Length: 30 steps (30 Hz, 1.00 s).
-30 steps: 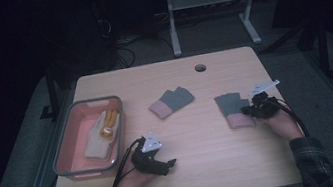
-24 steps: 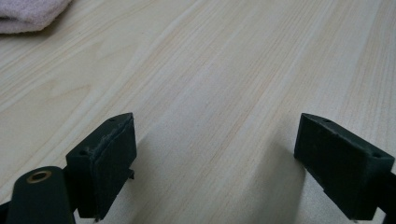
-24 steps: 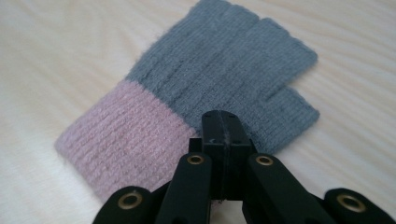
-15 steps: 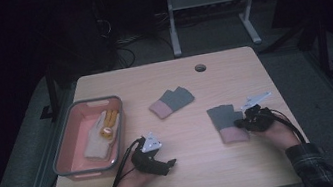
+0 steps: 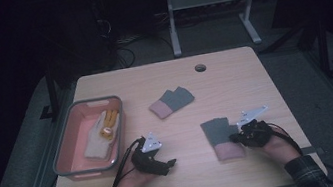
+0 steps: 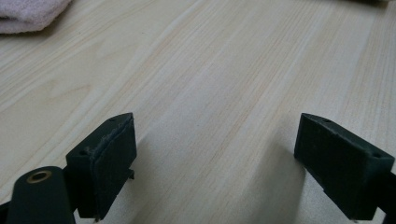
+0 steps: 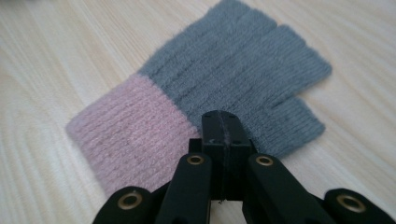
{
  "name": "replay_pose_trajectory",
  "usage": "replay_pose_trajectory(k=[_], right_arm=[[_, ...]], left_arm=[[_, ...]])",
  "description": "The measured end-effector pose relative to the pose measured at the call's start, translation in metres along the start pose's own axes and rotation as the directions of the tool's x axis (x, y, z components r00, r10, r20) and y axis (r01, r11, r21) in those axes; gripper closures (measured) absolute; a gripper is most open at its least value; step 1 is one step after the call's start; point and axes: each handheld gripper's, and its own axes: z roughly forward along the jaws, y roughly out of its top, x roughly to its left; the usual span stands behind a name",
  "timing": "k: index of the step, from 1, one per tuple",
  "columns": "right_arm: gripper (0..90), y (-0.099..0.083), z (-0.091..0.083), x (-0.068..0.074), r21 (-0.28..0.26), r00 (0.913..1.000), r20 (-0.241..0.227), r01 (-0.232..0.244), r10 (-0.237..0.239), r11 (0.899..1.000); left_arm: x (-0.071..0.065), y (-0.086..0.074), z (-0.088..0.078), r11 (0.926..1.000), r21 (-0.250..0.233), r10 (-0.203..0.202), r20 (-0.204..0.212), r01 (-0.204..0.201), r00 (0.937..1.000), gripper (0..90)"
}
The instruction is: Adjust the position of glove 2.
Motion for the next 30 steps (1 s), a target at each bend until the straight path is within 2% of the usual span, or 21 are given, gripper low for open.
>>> replay_pose_trajectory(k=[5,11,21,30], right_arm=[[90.0,-0.011,-0.014,-0.008,-0.02,0.999,0.033,-0.031,0.032,0.999],[90.0,-0.028,-0.018,-0.009,0.002,0.9983,0.021,-0.054,0.054,0.999],[90.0,-0.019,-0.01,0.008,0.006,0.999,-0.045,0.007,-0.007,1.0],[90.0,-0.007,0.001,0.029,0.0,0.993,-0.101,0.062,-0.061,0.998]], left_arm=[[0.0,0.0,0.0,1.0,0.0,0.0,0.0,0.0,1.0,12.3],[0.0,0.0,0.0,1.0,0.0,0.0,0.0,0.0,1.0,12.3],[0.0,0.0,0.0,1.0,0.0,0.0,0.0,0.0,1.0,12.3],[0.0,0.0,0.0,1.0,0.0,0.0,0.0,0.0,1.0,12.3]])
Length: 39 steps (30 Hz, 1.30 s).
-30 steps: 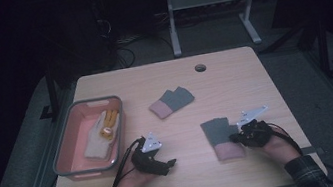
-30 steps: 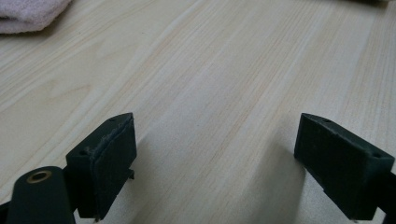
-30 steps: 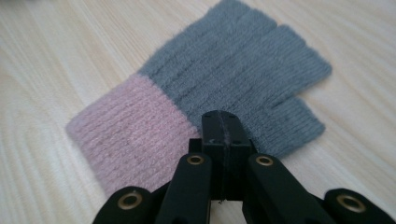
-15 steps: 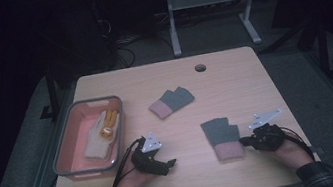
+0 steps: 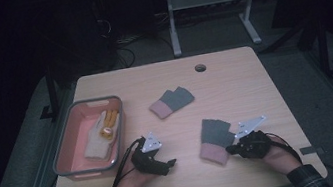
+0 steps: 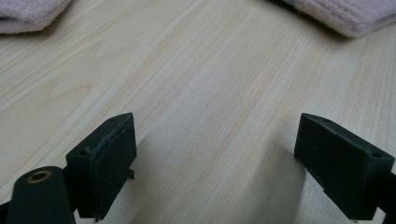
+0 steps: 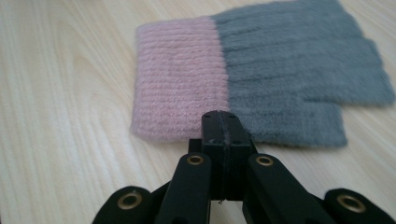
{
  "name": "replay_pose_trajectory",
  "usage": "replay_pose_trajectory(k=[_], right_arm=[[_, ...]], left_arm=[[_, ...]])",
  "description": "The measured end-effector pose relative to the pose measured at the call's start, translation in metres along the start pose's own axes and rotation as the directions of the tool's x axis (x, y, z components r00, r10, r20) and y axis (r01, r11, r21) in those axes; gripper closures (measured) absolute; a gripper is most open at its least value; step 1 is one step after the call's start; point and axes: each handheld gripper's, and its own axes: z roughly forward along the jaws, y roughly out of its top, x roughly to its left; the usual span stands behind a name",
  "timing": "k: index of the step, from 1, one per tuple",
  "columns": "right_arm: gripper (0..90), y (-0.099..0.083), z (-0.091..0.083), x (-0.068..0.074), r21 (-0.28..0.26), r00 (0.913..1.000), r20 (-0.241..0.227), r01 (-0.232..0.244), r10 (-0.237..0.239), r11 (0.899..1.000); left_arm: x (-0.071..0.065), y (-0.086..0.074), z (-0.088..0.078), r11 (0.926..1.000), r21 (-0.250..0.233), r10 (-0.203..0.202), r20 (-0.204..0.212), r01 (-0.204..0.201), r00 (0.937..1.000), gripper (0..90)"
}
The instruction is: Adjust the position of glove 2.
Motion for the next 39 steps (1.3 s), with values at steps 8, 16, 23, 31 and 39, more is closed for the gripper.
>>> replay_pose_trajectory(k=[8,16,23,31,39], right_arm=[[90.0,0.008,0.009,0.009,-0.007,0.9992,-0.027,0.028,-0.029,1.0],[85.1,0.001,-0.001,-0.001,-0.036,1.0,0.009,-0.003,0.003,0.999],[61.6,-0.014,-0.013,-0.022,-0.068,0.991,0.096,-0.087,0.093,0.994],[25.1,-0.033,-0.019,-0.045,-0.109,0.9593,0.209,-0.171,0.19,0.979],[13.4,-0.044,-0.016,-0.055,-0.122,0.9427,0.252,-0.194,0.219,0.973]], left_arm=[[0.0,0.0,0.0,1.0,0.0,0.0,0.0,0.0,1.0,12.3],[0.0,0.0,0.0,1.0,0.0,0.0,0.0,0.0,1.0,12.3],[0.001,0.0,0.0,0.9998,-0.004,-0.022,-0.023,0.022,0.9995,12.4],[0.001,0.0,0.0,0.9995,-0.007,-0.029,-0.024,0.029,0.9993,12.3],[0.001,0.0,0.0,0.9996,-0.002,-0.028,-0.022,0.028,0.9994,12.3]])
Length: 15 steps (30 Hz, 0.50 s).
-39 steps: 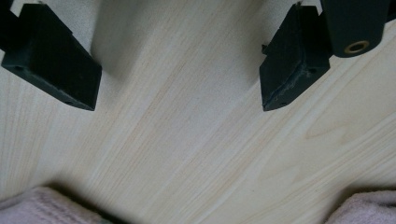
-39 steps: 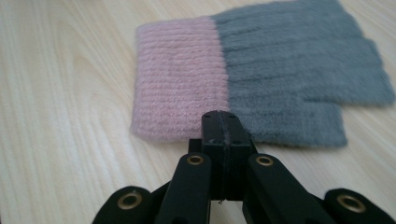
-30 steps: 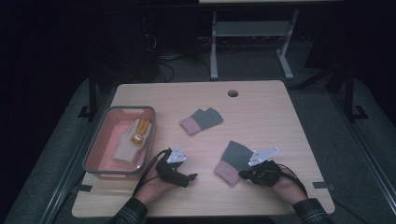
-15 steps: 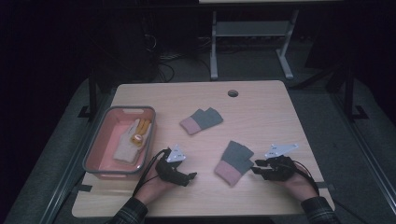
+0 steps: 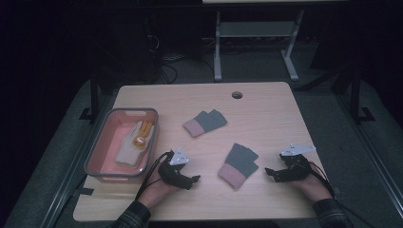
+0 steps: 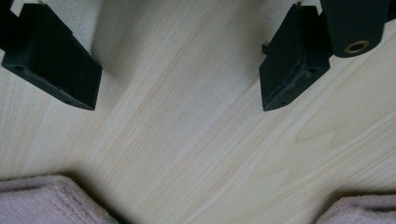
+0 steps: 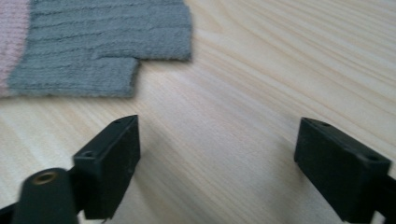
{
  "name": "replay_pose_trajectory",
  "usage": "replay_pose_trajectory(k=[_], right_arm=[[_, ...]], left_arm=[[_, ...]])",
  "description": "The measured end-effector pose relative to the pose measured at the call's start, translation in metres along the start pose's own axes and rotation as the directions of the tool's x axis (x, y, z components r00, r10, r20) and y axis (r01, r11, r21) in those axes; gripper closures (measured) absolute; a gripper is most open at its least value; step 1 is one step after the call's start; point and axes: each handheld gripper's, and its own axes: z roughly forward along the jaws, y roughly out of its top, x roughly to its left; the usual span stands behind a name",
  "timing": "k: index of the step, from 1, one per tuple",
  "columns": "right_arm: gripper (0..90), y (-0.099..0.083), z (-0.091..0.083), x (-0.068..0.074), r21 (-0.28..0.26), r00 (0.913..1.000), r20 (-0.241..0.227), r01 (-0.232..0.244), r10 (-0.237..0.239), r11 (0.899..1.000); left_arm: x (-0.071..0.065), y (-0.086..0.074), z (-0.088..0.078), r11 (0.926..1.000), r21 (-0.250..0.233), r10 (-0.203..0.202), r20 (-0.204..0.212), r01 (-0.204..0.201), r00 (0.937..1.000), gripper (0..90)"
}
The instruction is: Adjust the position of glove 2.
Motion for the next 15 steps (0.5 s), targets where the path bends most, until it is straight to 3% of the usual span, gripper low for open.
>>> replay_pose_trajectory(k=[4,9,15], right_arm=[[12.0,-0.004,0.001,-0.002,-0.036,1.0,-0.001,-0.004,0.004,0.999],[12.0,-0.004,0.001,-0.002,-0.035,1.0,-0.002,-0.001,0.001,0.999],[12.0,-0.004,0.001,-0.002,-0.036,1.0,-0.002,-0.002,0.002,0.999]], left_arm=[[0.001,0.0,0.0,1.0,0.004,0.003,0.003,-0.003,1.0,12.5],[0.001,0.003,-0.001,0.9997,0.026,-0.003,-0.007,0.003,1.0,15.2],[0.005,0.013,-0.002,0.9985,0.048,-0.026,0.006,0.026,0.9996,36.2]])
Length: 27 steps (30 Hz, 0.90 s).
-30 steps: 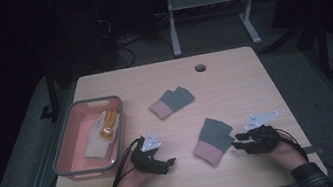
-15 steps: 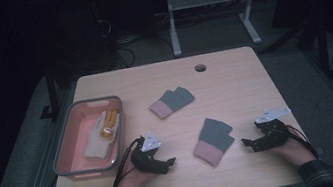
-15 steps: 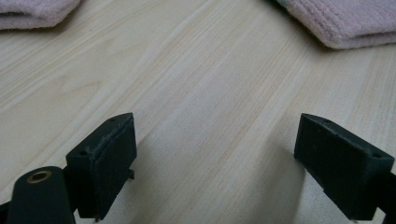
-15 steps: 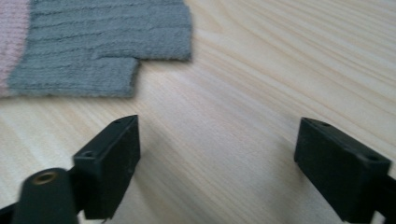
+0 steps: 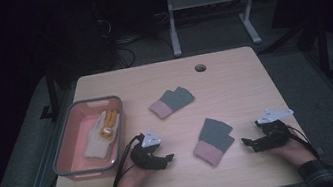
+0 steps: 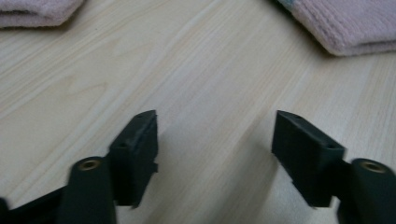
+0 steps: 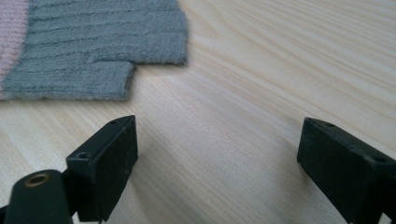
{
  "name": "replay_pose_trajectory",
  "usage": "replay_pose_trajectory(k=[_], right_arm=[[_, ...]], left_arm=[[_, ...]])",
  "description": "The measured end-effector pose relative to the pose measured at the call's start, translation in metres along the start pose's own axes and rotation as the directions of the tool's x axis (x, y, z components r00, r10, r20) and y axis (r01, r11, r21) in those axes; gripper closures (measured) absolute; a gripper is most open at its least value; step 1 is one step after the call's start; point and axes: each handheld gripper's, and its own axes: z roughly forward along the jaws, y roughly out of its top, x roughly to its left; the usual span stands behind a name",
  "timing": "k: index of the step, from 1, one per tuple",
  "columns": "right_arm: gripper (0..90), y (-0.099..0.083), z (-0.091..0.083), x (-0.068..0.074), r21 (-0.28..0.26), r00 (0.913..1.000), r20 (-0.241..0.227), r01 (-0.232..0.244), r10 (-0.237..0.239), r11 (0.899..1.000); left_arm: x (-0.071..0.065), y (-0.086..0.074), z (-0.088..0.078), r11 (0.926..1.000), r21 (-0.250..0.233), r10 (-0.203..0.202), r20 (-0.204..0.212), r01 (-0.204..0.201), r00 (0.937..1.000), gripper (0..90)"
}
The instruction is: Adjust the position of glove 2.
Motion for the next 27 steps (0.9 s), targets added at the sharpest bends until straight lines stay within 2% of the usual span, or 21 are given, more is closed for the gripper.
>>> replay_pose_trajectory(k=[5,8,12,20,27], right_arm=[[11.9,0.0,0.0,0.0,0.0,1.0,0.0,0.0,0.0,1.0],[12.0,0.0,0.0,0.0,0.0,1.0,0.0,0.0,0.0,1.0],[12.0,0.0,0.0,0.0,0.0,1.0,-0.001,0.0,0.0,1.0],[12.0,0.0,0.0,0.0,0.004,1.0,0.0,-0.007,0.007,1.0],[12.0,0.0,0.0,0.0,0.003,1.0,-0.001,-0.006,0.006,1.0]], left_arm=[[0.005,0.016,0.003,0.9999,0.013,-0.002,-0.008,0.002,1.0,57.2],[0.01,0.026,0.005,0.9993,0.005,-0.036,0.009,0.036,0.9993,73.8],[0.015,0.043,0.007,0.9993,0.004,-0.037,0.0,0.037,0.9993,88.9],[0.034,0.07,0.018,0.9974,-0.024,-0.069,-0.038,0.068,0.9969,89.5],[0.057,0.088,0.03,0.9969,-0.033,-0.074,-0.078,0.072,0.9942,89.5]])
